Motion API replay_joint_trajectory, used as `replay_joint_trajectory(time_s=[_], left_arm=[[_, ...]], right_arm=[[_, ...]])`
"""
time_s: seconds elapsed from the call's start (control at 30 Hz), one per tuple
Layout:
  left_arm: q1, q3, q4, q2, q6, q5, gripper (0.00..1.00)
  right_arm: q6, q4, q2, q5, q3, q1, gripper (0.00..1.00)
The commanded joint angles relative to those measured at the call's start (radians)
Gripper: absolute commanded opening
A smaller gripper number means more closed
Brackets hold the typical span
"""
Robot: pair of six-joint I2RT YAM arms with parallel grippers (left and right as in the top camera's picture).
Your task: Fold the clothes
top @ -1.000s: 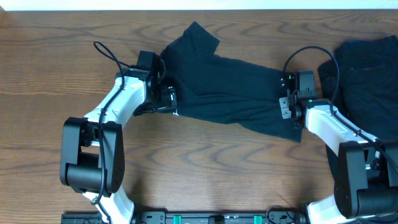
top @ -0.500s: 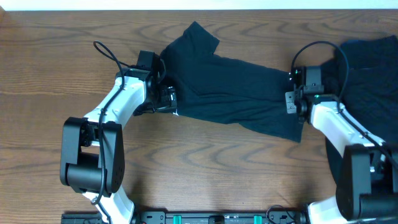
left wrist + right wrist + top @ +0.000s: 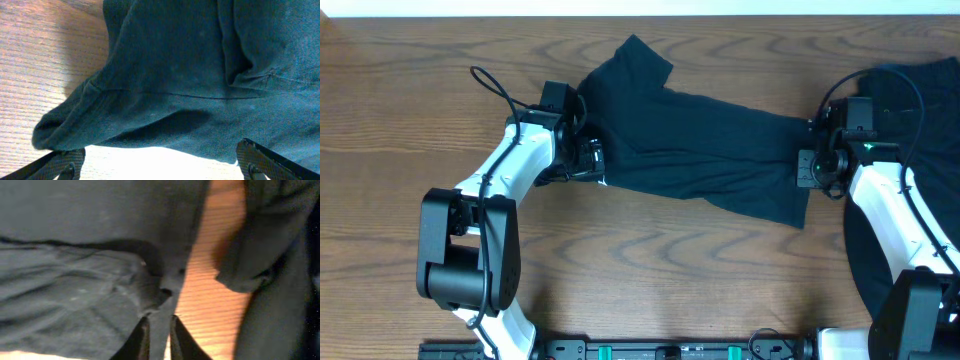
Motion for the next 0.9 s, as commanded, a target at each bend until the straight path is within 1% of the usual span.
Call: replay_joint_trajectory(time_s=[0.0, 0.03, 0.13, 0.2, 0.27, 0.6, 0.7, 0.77, 0.8, 0.87], left_arm=[[0.002, -0.005, -0.001, 0.006, -0.001, -0.008, 0.98], [0.002, -0.005, -0.001, 0.006, -0.001, -0.008, 0.98], [0.002, -0.005, -0.001, 0.006, -0.002, -0.008, 0.98], [0.002, -0.005, -0.001, 0.006, -0.001, -0.008, 0.98], [0.002, -0.005, -0.001, 0.006, -0.001, -0.008, 0.98], [0.002, -0.005, -0.001, 0.006, -0.001, -0.008, 0.98], [0.002, -0.005, -0.001, 0.006, -0.001, -0.008, 0.98], [0.002, -0.005, -0.001, 0.006, -0.001, -0.008, 0.98], [0.002, -0.005, -0.001, 0.006, -0.002, -0.008, 0.98], [0.002, -0.005, -0.001, 0.006, -0.002, -0.008, 0.98]], right_arm=[[-0.02, -0.008, 0.0, -0.056, 0.005, -0.006, 0.28], [-0.02, -0.011, 0.0, -0.057, 0.003, -0.006, 0.34], [0.007, -0.007, 0.003, -0.056, -0.005, -0.006, 0.41], [0.035, -0.002, 0.014, -0.057, -0.009, -0.006, 0.37], [0.039, 0.005, 0.032, -0.056, -0.01, -0.006, 0.29], [0.04, 0.061, 0.146, -0.054, -0.01, -0.027, 0.28], [0.039, 0.066, 0.146, -0.056, -0.01, -0.027, 0.21], [0.039, 0.076, 0.146, -0.056, -0.01, -0.027, 0.06], [0.039, 0.082, 0.146, -0.056, -0.01, -0.028, 0.01], [0.039, 0.1, 0.146, -0.056, -0.01, -0.032, 0.01]])
